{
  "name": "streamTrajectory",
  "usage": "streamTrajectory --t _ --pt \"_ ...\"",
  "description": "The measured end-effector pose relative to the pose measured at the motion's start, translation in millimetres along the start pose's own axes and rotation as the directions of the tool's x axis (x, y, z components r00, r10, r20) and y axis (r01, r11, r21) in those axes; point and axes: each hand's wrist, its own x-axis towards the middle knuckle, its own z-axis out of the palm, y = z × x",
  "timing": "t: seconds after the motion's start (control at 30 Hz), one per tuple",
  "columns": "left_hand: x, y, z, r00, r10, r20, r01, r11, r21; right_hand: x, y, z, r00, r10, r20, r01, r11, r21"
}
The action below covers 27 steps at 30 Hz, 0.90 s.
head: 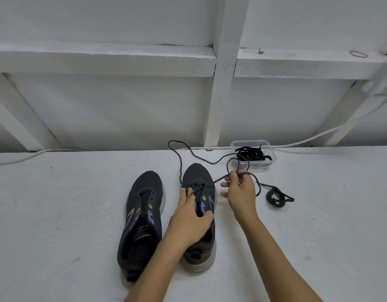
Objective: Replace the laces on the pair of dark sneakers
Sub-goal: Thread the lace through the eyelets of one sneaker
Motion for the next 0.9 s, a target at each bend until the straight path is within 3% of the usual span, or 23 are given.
streamTrajectory --t 0.17,0.47,0.67,0.73,0.8,0.83,0.9 --pt "-1 2 -1 0.999 0.039 -0.021 -0.040 0.999 -0.009 -11 15 1 0.951 -0.091 0.296 0.168 0.954 -0.247" --pt "1 2 -1 1.000 0.021 -0.020 -0.021 1.000 0.020 -5 12 -5 0.896 -0.111 0.429 0.248 0.928 -0.278" --pt "0 2 -1 0.999 0.041 -0.021 -0.040 0.999 0.013 0 13 4 0.927 -0.157 0.342 0.280 0.894 -0.349" --pt "1 1 0 1.000 0.020 -0.012 -0.020 1.000 0.010 2 14 8 0.964 -0.098 0.245 0.166 0.947 -0.274" --pt "2 -1 0 1.000 -0.016 0.005 0.016 1.000 0.014 1 14 8 0.988 0.104 0.111 -0.099 0.994 -0.045" --pt "2 -1 0 1.000 -0.021 0.008 0.021 1.000 0.014 0 14 6 0.979 0.184 0.088 -0.189 0.981 0.043" --pt "2 -1 1 1.000 -0.020 0.007 0.020 1.000 0.016 -4 18 0 0.970 0.207 0.131 -0.216 0.975 0.059"
